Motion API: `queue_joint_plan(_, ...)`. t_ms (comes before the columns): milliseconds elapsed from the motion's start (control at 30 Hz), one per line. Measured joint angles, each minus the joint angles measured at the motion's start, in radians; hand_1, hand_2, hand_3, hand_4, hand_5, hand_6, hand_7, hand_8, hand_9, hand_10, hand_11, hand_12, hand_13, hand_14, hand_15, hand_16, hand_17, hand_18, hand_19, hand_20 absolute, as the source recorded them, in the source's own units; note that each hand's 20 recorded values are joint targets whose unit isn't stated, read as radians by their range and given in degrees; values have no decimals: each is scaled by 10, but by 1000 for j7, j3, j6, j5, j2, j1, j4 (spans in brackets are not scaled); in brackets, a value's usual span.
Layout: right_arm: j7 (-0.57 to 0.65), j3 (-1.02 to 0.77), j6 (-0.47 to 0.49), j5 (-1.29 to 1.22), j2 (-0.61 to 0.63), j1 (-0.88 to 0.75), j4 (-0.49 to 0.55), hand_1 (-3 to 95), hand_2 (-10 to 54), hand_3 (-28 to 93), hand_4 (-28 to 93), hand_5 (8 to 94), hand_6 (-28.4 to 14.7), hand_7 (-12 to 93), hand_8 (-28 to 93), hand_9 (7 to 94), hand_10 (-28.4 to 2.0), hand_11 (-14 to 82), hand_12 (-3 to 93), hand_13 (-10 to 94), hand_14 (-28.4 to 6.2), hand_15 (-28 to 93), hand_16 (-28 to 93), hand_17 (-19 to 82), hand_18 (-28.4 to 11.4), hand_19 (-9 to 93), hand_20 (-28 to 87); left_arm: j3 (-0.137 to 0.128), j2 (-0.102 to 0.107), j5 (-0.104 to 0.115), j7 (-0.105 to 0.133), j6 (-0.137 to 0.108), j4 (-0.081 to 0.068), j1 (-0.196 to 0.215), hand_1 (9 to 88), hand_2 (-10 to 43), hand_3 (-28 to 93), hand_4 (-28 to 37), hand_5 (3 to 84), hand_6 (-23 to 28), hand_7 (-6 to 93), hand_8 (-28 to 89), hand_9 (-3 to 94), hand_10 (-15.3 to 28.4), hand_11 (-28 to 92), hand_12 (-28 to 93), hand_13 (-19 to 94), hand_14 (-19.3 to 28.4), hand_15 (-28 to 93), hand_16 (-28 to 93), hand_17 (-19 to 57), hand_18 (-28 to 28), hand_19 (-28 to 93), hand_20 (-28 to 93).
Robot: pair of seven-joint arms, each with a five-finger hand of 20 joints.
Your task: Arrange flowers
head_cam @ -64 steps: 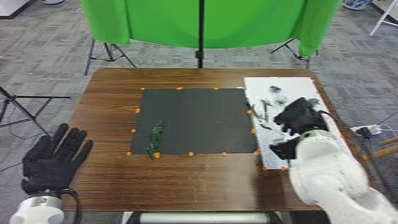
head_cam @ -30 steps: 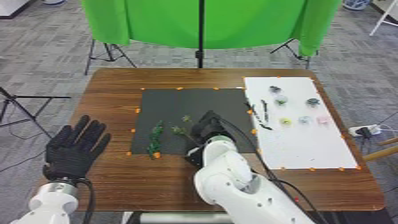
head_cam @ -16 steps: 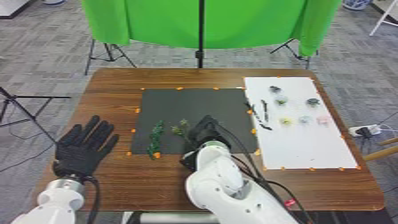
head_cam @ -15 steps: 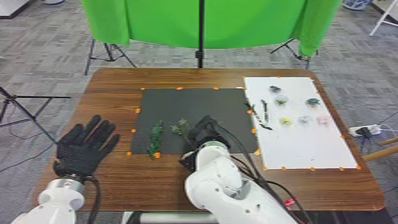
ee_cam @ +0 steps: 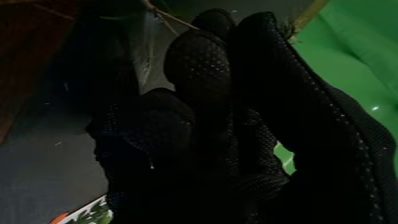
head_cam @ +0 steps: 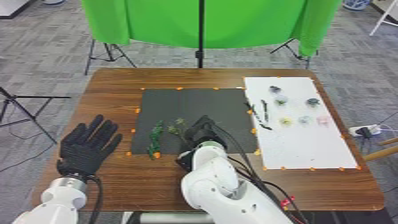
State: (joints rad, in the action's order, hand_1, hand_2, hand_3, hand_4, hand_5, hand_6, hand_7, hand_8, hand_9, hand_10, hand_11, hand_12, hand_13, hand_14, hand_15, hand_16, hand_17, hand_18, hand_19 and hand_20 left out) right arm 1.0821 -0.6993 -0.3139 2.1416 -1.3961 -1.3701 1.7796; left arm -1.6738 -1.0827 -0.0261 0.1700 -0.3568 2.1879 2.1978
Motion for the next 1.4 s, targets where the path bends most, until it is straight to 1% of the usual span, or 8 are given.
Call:
queue_joint_plan(333, -21, 13, 19, 1, 7, 0, 4, 543, -95, 674, -199, 763, -74, 215, 88, 807, -150, 431, 384, 752, -139, 748, 290, 348, -284, 886, 251, -2, -2, -1, 2, 0, -1, 1, 303, 182, 779, -202, 521, 98, 175, -83, 430, 166, 222, 128, 304, 153, 375, -63, -37, 128, 294, 144)
queue_joint_plan(467, -31, 19, 29, 5, 15, 0, 6, 533, -95, 678, -192, 759, -82, 160, 68, 811, -154, 429, 374, 752, -140, 749, 288, 348, -284, 883, 255, -3, -3, -20, 3, -1, 0, 4, 303, 182, 777, -202, 521, 98, 177, -83, 430, 165, 223, 129, 304, 152, 374, -62, -37, 128, 294, 144)
queue_joint_plan(567, -36, 21, 39, 5, 20, 0, 8, 517, -95, 692, -191, 752, -83, 143, 57, 812, -157, 427, 368, 753, -141, 748, 288, 347, -284, 882, 258, -6, -4, -28, 5, -3, 1, 7, 303, 182, 778, -203, 521, 98, 176, -84, 430, 166, 224, 129, 304, 153, 374, -62, -38, 128, 295, 144)
queue_joint_plan(800, -50, 27, 45, 2, 35, 0, 18, 474, -95, 726, -189, 742, -86, 119, 0, 811, -164, 440, 335, 754, -144, 747, 287, 347, -284, 879, 265, -11, -8, -26, 20, -2, 2, 15, 303, 181, 777, -207, 521, 98, 178, -84, 430, 165, 224, 128, 305, 152, 374, -62, -38, 129, 295, 144)
queue_joint_plan(833, -53, 28, 45, 2, 38, -1, 21, 468, -95, 733, -186, 739, -89, 112, -60, 812, -165, 443, 322, 755, -145, 746, 287, 347, -284, 877, 270, -13, -9, -26, 23, -2, 3, 17, 302, 181, 777, -207, 520, 98, 179, -84, 430, 165, 224, 128, 305, 152, 375, -62, -38, 129, 295, 144)
queue_joint_plan(900, -60, 28, 45, 2, 46, -2, 29, 461, -95, 737, -182, 727, -97, 100, -95, 818, -169, 433, 304, 757, -145, 744, 285, 348, -284, 875, 273, -18, -14, -25, 27, -2, 5, 22, 302, 181, 777, -207, 521, 98, 179, -84, 430, 165, 225, 128, 305, 152, 375, -63, -38, 128, 295, 144)
queue_joint_plan(1133, -80, 14, 44, 3, 83, -8, 64, 443, -95, 734, -178, 699, -121, 75, -109, 830, -174, 409, 277, 765, -147, 735, 285, 353, -284, 871, 278, -40, -37, -24, 45, 0, 15, 50, 302, 181, 777, -208, 520, 98, 179, -84, 430, 166, 224, 128, 304, 153, 376, -63, -37, 128, 294, 144)
queue_joint_plan(1400, -88, -36, 63, -44, 119, -14, 115, 434, -95, 723, -173, 708, -113, 78, -109, 833, -173, 403, 277, 767, -144, 738, 293, 357, -284, 873, 281, -50, -50, -16, 52, 1, 17, 63, 302, 181, 776, -210, 520, 97, 180, -85, 430, 165, 224, 128, 305, 152, 376, -63, -37, 128, 294, 145)
